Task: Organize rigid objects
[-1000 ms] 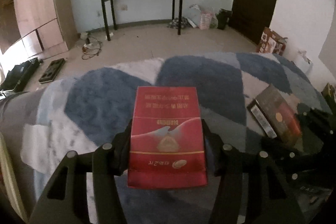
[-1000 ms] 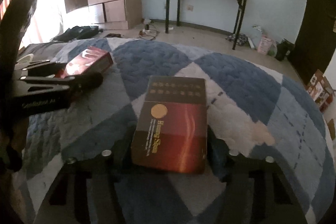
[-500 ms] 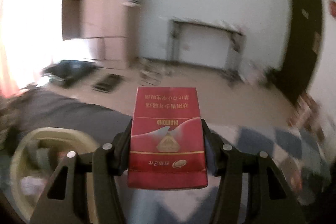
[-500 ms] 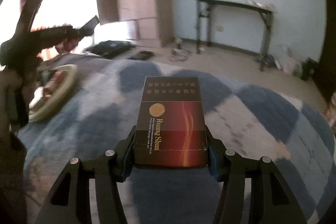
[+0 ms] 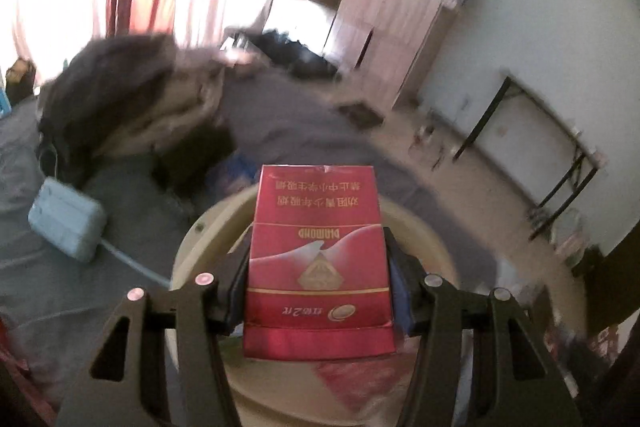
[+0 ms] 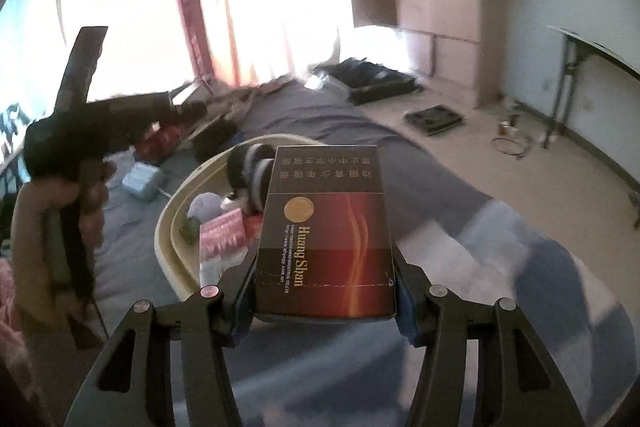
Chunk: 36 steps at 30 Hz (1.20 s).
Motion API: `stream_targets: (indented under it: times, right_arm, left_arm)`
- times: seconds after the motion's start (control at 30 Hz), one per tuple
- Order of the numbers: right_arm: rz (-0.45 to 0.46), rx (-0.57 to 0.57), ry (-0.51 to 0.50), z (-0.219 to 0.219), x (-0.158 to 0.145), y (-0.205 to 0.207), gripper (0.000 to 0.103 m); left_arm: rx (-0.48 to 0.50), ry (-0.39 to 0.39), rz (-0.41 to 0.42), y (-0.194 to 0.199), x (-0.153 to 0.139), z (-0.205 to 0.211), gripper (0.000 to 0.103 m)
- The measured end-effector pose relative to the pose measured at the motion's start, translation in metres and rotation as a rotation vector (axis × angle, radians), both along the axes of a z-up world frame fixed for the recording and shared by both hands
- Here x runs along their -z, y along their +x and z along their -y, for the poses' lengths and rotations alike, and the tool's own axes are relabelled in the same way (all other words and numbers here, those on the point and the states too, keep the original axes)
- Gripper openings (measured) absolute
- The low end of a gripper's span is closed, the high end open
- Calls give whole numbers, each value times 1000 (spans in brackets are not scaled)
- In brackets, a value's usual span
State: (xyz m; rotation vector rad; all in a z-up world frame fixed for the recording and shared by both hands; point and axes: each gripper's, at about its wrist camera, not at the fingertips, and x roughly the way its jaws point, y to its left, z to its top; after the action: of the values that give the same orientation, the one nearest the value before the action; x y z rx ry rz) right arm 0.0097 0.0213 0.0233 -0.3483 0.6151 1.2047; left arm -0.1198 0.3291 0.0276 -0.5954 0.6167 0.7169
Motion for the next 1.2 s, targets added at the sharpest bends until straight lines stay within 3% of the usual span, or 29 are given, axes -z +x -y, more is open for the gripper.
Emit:
stream_targets:
  times: [0.17,0.27,0.4,0.43,0.57,0.6,0.63,0.73,0.8,0.87,0.93,1.0,1.13,1.2]
  right_arm:
    - [16,-96,-113,-65,7,-4,55]
    - [41,-140,-183,-98,13,-8,55]
    - [68,-163,-241,-125,26,-7,55]
    - [70,-172,-246,-130,25,-9,55]
    - [109,-200,-223,-136,26,-20,57]
    - [115,-200,-219,-137,27,-20,58]
    - [120,-201,-217,-138,32,-22,65]
    - [127,-204,-175,-123,27,-24,91]
    - [122,-215,-112,-105,16,-25,100]
    - [104,-234,-40,-74,3,-23,102]
    - [77,-245,14,-38,-4,-14,103]
    - [89,-205,-2,-7,2,0,103]
    - [134,-90,-116,46,34,27,103]
    - [118,-101,-84,63,47,31,103]
  left_arm:
    - [6,-82,-26,-9,26,-17,58]
    - [27,-84,-104,-6,38,-19,59]
    - [17,-122,-134,-3,52,-26,59]
    - [3,-122,-150,-3,52,-25,63]
    - [-81,-96,-138,-12,41,-27,100]
    - [-106,-79,-120,-16,34,-25,103]
    - [-116,-70,-90,-20,25,-22,103]
    - [-102,-40,3,-24,-1,-9,103]
    - [-88,-2,51,-22,-23,9,103]
    - [-77,43,66,-15,-44,32,103]
    - [-23,141,78,-5,-69,68,103]
    - [53,206,140,6,-89,100,103]
    - [108,194,223,30,-99,141,103]
    - [84,210,194,39,-95,159,103]
